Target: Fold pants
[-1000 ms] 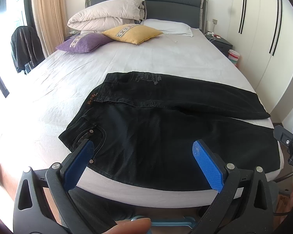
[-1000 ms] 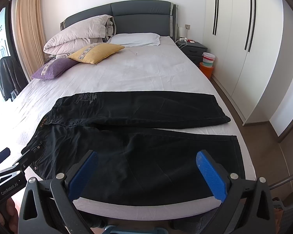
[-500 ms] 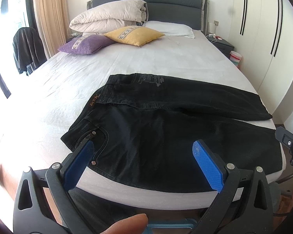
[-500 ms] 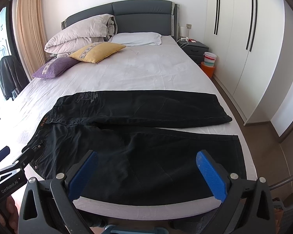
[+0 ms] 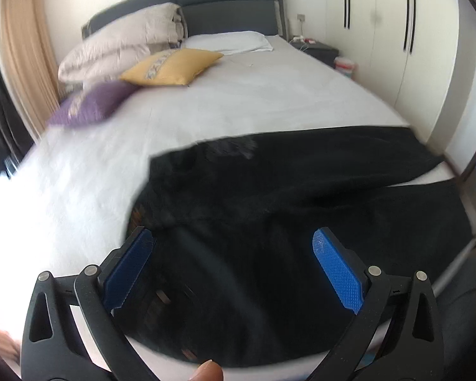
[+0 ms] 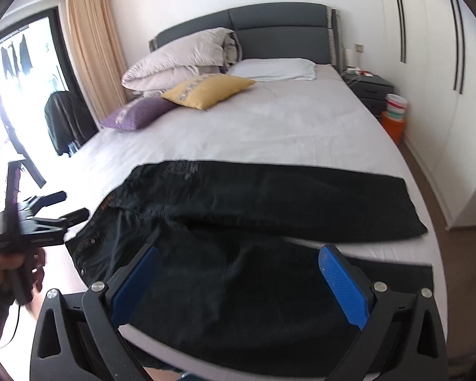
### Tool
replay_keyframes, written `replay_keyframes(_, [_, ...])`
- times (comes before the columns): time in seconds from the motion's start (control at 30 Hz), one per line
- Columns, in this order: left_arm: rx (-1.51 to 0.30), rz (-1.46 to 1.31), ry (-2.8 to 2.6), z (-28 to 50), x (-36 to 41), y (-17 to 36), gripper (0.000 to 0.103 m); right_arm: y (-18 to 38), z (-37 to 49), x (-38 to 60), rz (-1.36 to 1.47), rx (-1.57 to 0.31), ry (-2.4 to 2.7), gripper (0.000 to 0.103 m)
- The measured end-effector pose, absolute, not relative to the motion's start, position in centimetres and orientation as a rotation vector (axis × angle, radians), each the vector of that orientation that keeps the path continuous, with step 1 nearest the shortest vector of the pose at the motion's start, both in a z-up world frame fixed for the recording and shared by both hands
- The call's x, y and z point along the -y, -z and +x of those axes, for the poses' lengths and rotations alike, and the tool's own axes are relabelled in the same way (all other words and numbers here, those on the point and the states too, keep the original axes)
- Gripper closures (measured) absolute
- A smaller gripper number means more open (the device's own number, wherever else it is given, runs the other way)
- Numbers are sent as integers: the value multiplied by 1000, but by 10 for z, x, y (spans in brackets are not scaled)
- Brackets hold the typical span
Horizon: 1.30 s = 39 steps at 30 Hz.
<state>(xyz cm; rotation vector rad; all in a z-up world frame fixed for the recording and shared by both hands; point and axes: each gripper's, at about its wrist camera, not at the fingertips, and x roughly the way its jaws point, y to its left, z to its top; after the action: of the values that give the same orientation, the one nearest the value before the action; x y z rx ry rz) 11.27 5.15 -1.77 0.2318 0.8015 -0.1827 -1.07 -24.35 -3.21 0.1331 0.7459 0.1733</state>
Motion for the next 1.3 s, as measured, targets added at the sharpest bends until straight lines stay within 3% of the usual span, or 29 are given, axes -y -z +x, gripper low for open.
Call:
replay_keyframes(0.17, [-876,299,234,199,-60,37,0,39,38,264,96,-730,-291,0])
replay_keyframes(0.53, [-993,454,444,378,-58,94,0,93,149,303,18,-880,-507,0])
replay_keyframes(0.77, [-1098,622,545,436,-53,141,1,118,189,313,-24,-917,-610,0])
replay_keyframes(0.9, [-1177,622,641,460,-53,162,22,127,206,318,-34,-924,-646,0])
replay_keyframes(1.3, [-1394,450,789,519,-75,197,23,146,233,322,-52,-968,-701,0])
